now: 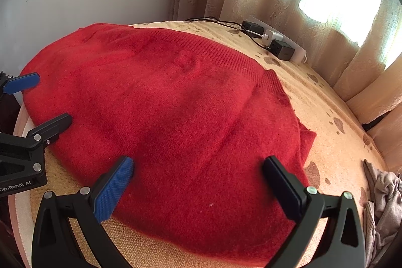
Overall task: Fold clothes
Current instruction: 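Press and smooth the folded sweater's edges with both grippers open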
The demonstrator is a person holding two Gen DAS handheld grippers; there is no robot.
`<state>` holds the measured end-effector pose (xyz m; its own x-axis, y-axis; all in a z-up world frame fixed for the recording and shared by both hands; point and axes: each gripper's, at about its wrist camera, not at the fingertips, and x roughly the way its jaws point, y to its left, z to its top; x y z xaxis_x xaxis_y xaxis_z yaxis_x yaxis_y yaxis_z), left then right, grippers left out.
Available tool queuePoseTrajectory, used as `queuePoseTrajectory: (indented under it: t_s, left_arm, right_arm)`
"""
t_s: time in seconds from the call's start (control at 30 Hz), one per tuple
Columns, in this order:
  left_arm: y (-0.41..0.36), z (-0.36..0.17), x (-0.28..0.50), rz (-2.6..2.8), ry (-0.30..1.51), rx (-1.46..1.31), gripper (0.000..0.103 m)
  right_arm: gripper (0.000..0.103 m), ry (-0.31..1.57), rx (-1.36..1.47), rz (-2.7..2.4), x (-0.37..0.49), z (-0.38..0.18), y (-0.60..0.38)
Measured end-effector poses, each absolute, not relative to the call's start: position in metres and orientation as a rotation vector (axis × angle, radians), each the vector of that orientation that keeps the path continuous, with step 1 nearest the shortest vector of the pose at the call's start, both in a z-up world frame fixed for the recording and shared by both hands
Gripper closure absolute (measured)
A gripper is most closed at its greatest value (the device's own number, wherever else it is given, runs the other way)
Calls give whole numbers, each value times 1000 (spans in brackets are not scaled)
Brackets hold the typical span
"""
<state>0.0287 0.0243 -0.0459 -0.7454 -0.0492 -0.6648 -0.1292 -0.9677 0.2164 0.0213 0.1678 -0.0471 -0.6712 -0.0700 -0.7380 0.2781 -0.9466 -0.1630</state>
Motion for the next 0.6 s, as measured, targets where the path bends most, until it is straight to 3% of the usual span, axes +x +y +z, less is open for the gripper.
queuePoseTrajectory:
  t_s: [0.33, 0.6]
  left_arm:
    - [21, -45, 28, 2860, 348, -1104, 14]
    - [-13, -34, 19, 2942, 210, -1117, 14]
  right_arm:
    - [0, 208, 1059, -2850, 5, 1, 178]
    - [0, 235, 1230, -2687, -21, -50, 164]
